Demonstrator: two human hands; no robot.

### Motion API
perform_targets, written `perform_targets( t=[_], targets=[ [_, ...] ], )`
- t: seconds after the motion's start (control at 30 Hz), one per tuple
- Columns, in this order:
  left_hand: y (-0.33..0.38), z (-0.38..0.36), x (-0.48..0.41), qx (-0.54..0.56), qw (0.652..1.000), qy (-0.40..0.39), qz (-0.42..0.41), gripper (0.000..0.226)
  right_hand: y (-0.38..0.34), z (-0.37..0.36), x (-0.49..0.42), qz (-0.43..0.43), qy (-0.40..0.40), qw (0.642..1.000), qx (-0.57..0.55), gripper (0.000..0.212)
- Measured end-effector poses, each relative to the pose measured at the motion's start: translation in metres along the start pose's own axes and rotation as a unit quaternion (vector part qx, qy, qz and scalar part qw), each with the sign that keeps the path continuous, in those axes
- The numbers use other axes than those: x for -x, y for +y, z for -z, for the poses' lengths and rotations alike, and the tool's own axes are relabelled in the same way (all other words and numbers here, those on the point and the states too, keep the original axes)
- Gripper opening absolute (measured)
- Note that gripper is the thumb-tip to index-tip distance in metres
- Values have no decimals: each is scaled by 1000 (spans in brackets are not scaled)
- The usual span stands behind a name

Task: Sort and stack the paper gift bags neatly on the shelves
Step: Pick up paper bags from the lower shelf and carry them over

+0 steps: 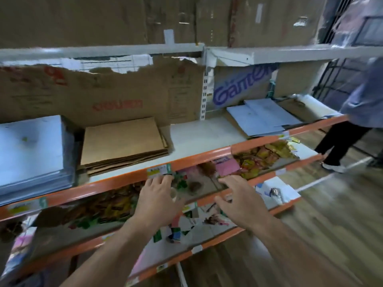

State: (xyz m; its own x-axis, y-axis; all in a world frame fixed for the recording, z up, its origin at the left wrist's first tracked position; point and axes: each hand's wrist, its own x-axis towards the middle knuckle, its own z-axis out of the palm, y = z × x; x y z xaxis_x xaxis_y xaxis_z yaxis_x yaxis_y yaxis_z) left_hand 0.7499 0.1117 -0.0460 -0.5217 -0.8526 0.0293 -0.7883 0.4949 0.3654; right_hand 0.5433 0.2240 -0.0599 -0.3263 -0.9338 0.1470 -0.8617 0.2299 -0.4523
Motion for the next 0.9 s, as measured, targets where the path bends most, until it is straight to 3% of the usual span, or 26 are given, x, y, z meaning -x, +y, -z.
perform_targets(
  t=[0.23, 0.37, 0.67, 0.77, 0.9],
  targets=[
    [99, -46, -50, -13, 996, -19, -88, 65, 92, 39, 12, -94, 42, 995, -16, 49],
    [153, -78, -98, -1, 992, -33, -118, 64, 146, 63, -2, -134, 59, 989, -10, 40],
    [267, -131, -250, -7, 977, -109, -185, 67, 272, 122, -98, -196, 33, 980, 10, 37],
    [298, -139, -298, -16, 974, -94, -204, 70, 306, 143, -138, -198, 31, 980, 19, 35],
    [331, -147, -348, -16, 974, -91, -207, 59, 344, 160, -182, -198, 39, 979, 13, 39]
  ],
)
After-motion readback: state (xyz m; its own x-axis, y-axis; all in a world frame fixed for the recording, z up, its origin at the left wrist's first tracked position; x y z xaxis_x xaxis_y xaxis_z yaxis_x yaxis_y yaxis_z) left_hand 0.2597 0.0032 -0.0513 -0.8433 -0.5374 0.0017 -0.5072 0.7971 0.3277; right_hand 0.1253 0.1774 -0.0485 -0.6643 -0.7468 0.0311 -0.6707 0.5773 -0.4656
